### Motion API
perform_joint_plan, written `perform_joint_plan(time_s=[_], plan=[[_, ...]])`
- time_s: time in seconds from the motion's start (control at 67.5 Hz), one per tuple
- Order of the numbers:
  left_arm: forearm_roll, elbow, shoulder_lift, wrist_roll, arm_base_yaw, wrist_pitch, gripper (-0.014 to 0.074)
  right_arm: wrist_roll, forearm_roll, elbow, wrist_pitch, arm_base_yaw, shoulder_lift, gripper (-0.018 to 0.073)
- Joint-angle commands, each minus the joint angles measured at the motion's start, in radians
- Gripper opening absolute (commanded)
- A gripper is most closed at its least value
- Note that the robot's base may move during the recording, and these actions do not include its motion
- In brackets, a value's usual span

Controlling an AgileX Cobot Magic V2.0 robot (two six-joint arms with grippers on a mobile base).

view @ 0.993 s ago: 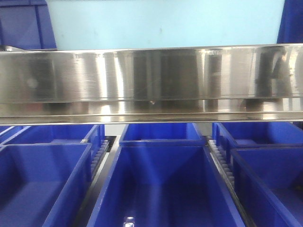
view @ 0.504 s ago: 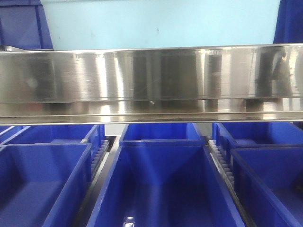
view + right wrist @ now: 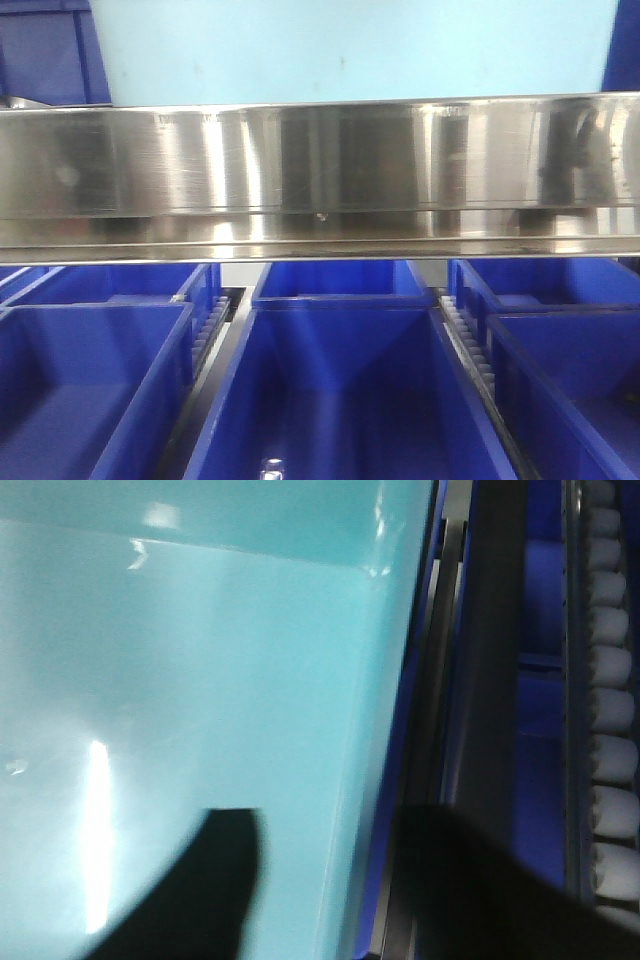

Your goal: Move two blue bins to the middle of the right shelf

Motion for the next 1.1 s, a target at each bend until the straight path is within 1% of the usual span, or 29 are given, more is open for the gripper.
perform_joint_plan(time_s=[0.0,0.044,0.059,0.104,0.163,0.252,0.341,0.445,0.608,0.785,0.859,0.978,1.082], plan=[[-0.011,-0.004,-0.009,0.007,-0.002,0.007,0.0307,-0.011,-0.008,-0.006,0.007,0.0,-0.014,0.0487],[-0.011,-0.004,-0.009,0.007,-0.002,0.01,0.0383,-0.011,-0.008,-0.006,0.015,0.0,-0.014,0.0565],[-0.011,-0.004,-0.009,0.007,-0.002,0.01,0.0407,-0.011,-0.008,-0.006,0.017,0.0,-0.014,0.0578],[-0.011,-0.004,-0.009,0.007,-0.002,0.01,0.0484,-0.011,-0.008,-0.006,0.026,0.0,-0.018,0.0571],[-0.011,-0.004,-0.009,0.013,-0.002,0.01,0.055,-0.011,-0.008,-0.006,0.034,0.0,-0.023,0.0559],[-0.004,-0.004,-0.009,0.015,-0.002,0.01,0.0599,-0.011,-0.008,-0.006,0.038,0.0,-0.029,0.0557],[0.011,-0.004,-0.009,0.015,-0.002,0.01,0.0599,-0.011,-0.008,-0.006,0.038,0.0,-0.031,0.0557],[0.011,-0.001,-0.009,0.015,-0.002,0.01,0.0599,-0.011,-0.008,0.021,0.038,0.0,-0.031,0.0557],[0.011,0.013,-0.009,0.013,-0.002,0.01,0.0568,-0.011,-0.008,0.13,0.038,0.0,-0.031,0.0557],[0.011,0.106,-0.009,0.013,-0.002,0.01,0.0549,-0.001,0.013,0.223,0.038,0.0,-0.031,0.0557],[-0.012,0.157,-0.009,0.011,-0.002,0.01,0.0549,0.011,0.021,0.236,0.017,0.0,-0.031,0.0557],[-0.026,0.23,-0.009,0.009,-0.002,-0.058,0.0549,0.023,0.021,0.251,-0.012,0.0,-0.031,0.0557],[-0.072,0.283,-0.009,0.009,-0.001,-0.116,0.0549,0.029,0.027,0.27,-0.033,0.0,-0.031,0.0557]])
